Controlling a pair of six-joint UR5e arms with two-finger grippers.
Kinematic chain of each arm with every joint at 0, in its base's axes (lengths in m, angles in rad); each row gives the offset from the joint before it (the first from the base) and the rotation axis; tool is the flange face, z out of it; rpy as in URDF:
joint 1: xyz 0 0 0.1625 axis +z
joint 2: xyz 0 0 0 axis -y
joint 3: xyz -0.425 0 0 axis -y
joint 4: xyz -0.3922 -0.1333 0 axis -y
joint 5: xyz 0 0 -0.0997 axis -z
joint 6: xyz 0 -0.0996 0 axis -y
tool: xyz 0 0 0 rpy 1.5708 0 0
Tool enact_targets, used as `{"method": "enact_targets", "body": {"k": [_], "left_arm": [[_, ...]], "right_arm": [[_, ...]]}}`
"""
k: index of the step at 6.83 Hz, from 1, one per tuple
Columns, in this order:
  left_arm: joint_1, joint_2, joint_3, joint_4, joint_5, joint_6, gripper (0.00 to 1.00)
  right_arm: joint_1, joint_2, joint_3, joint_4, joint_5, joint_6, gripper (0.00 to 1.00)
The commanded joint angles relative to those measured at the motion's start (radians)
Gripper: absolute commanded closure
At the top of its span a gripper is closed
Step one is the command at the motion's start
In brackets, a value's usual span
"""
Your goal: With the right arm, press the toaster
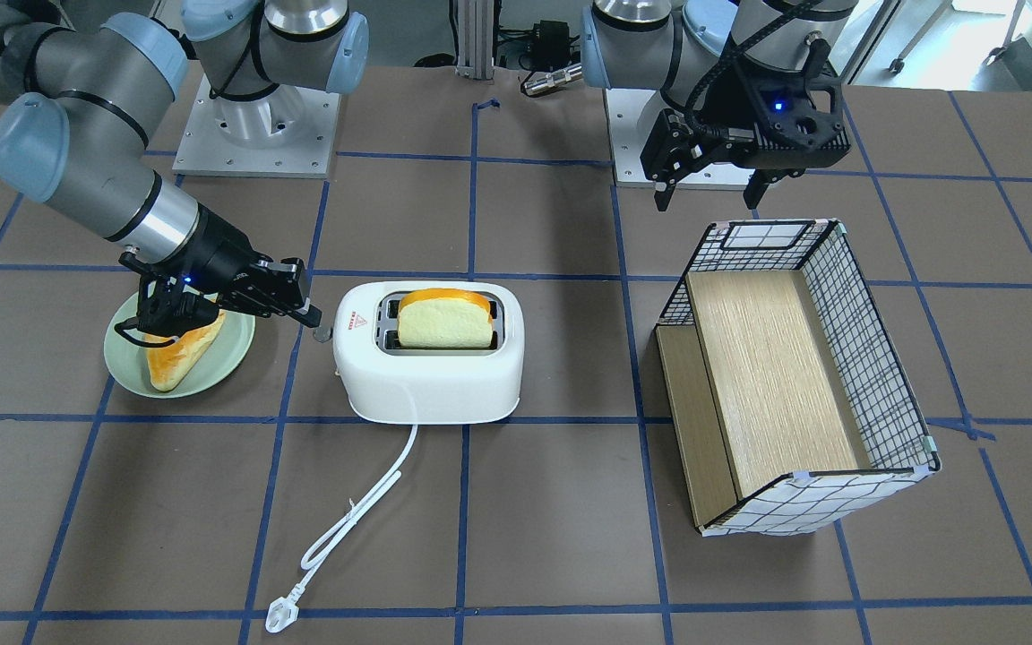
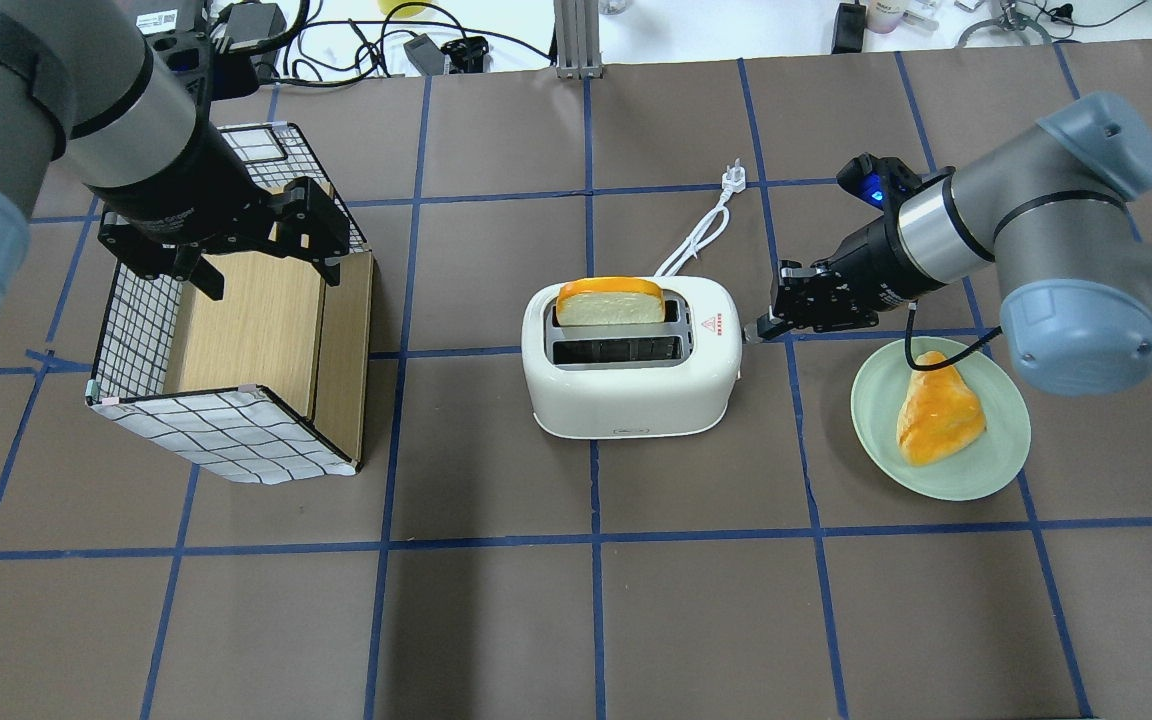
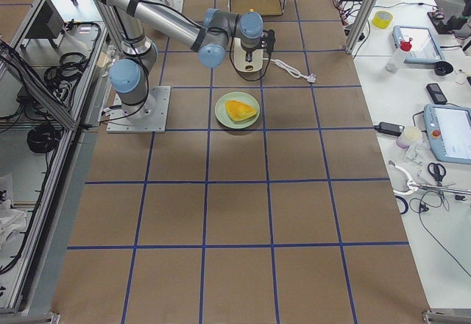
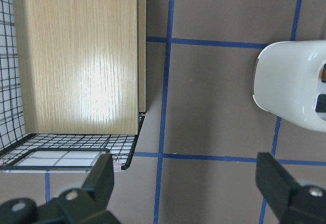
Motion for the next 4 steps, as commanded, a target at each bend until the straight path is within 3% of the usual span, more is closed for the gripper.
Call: {"method": "enact_targets", "body": {"k": [1,4], "left_arm": [[0.0,0.0,0.0,0.0,0.0,0.0,0.0],[0.0,0.0,0.0,0.0,-0.001,0.0,0.0]], "right_arm": [[0.0,0.007,0.017,-0.01,0.021,-0.009,1.0],[0.0,0.034,0.033,-0.036,0.02,-0.036,1.0]]}}
